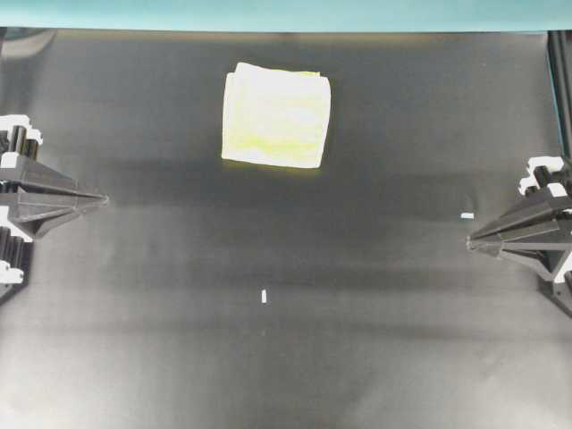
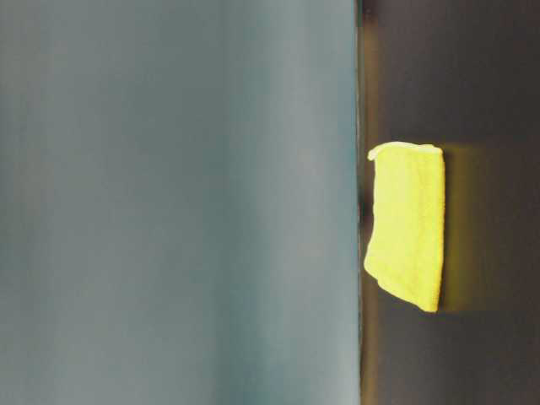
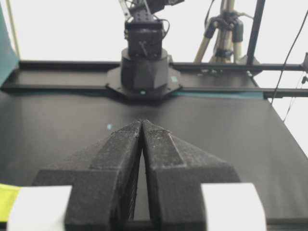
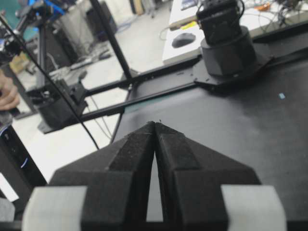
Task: Push a yellow cloth with the left arm to wipe the desk.
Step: 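Move the left gripper forward toward the yellow cloth's near edge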
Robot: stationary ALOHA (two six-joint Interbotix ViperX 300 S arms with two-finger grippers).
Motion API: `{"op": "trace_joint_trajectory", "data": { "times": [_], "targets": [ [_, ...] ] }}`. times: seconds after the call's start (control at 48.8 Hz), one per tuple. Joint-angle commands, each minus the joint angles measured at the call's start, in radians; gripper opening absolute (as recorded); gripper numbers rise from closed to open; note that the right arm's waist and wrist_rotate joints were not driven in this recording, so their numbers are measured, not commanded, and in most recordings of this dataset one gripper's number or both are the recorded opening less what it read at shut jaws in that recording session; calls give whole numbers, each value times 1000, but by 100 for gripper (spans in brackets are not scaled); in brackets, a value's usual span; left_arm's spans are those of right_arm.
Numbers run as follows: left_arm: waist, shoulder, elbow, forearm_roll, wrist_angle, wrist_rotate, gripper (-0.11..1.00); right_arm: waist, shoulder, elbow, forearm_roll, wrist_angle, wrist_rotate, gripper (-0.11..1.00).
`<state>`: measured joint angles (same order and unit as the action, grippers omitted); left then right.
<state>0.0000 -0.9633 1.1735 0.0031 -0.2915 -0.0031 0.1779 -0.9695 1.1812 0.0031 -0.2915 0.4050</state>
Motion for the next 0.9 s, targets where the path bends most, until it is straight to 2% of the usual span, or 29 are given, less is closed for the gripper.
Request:
{"op": "trace_joint_trajectory", "data": {
  "times": [0.0, 0.061, 0.143, 0.348, 0.492, 0.655, 0.696, 0.758, 0.881],
  "targets": [
    [14, 43, -20, 40, -3, -3, 6, 0, 14, -11, 0, -6, 0, 3],
    [28, 81, -28, 40, -5, -5, 6, 0, 14, -5, 0, 2, 0, 7],
    [52, 141, -40, 40, -9, -5, 0, 0, 14, -3, 0, 20, -2, 0],
    [141, 322, -86, 40, -44, -5, 0, 0, 11, -3, 0, 44, 0, 0],
    [201, 469, -147, 40, -64, -5, 0, 0, 11, -3, 0, 46, -2, 0],
    [236, 653, -235, 40, -152, -5, 1, 0, 12, -3, 0, 48, 0, 0],
    [244, 698, -259, 40, -164, -6, 4, 0, 11, -3, 0, 48, 0, 0],
    [262, 764, -296, 40, -164, -8, 15, 0, 11, -3, 0, 48, 0, 0],
    [299, 874, -367, 40, -152, -14, 52, 0, 11, -2, 0, 48, 0, 0]
  ]
}}
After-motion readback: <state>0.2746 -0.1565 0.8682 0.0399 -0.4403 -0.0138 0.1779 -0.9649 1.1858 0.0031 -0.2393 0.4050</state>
